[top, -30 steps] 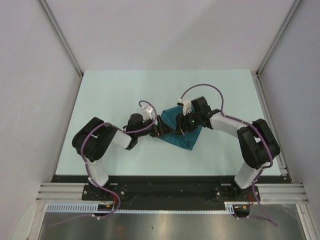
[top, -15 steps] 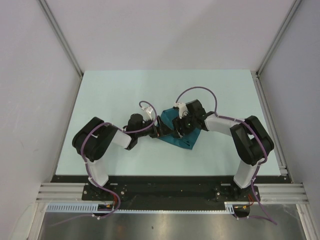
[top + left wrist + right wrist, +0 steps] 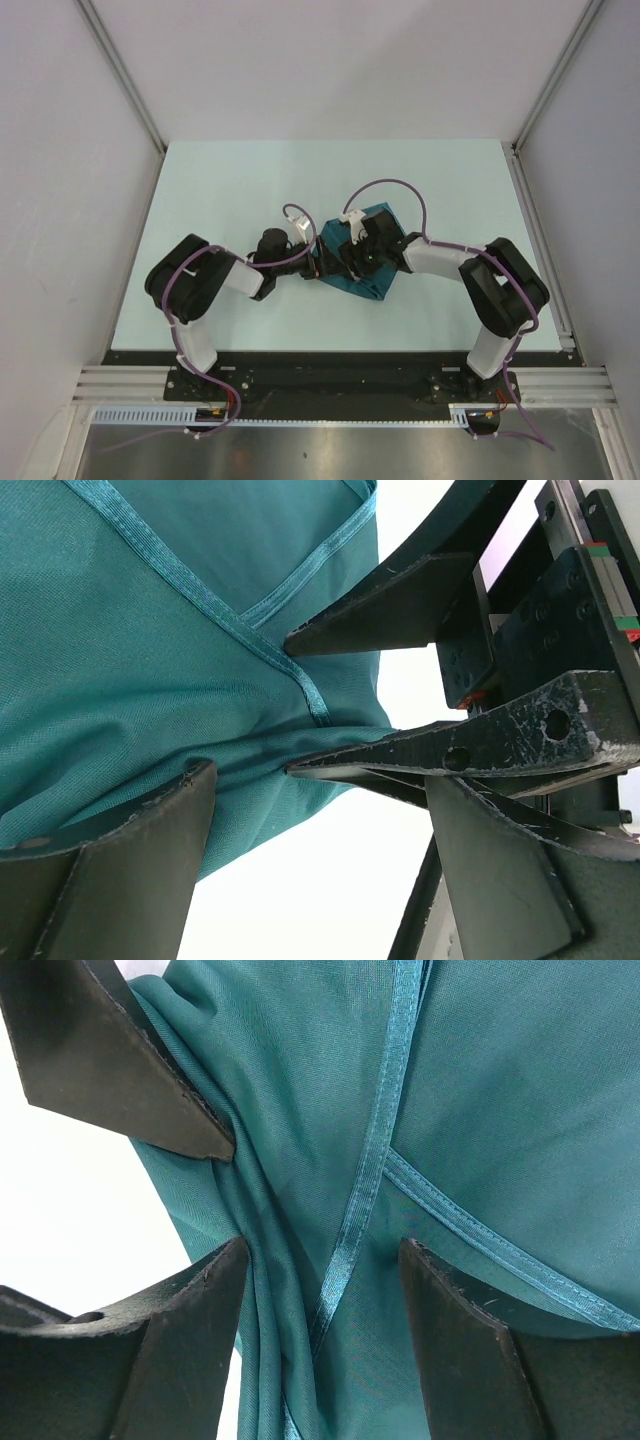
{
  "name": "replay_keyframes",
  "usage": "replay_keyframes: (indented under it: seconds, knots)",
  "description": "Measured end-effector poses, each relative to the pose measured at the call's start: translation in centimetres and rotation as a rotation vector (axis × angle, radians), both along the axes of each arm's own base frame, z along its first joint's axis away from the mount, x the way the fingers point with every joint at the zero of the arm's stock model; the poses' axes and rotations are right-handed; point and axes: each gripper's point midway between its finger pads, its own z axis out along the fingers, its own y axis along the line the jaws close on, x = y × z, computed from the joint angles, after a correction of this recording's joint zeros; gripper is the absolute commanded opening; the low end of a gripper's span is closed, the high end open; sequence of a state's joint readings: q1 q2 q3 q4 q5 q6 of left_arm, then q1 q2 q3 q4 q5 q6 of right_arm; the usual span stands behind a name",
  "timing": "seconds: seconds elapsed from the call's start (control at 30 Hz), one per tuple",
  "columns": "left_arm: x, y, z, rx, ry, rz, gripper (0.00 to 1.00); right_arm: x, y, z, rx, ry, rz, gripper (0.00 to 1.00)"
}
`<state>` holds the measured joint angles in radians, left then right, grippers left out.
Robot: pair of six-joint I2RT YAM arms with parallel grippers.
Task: Fold the napkin, place the utensils inside, and roll it up
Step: Roll the napkin with the utensil
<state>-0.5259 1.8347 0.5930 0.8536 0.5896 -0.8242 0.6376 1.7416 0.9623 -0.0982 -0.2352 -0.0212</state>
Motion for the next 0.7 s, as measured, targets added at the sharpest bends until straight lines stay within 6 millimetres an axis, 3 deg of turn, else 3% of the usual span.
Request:
replay_keyframes:
  seconds: [0.7]
  knots:
    - [-0.41,-0.16,0.17,-0.009,-0.001,-0.026,0.9,-0.81,-0.03,0.06,0.024,0.034,-0.035,0.66]
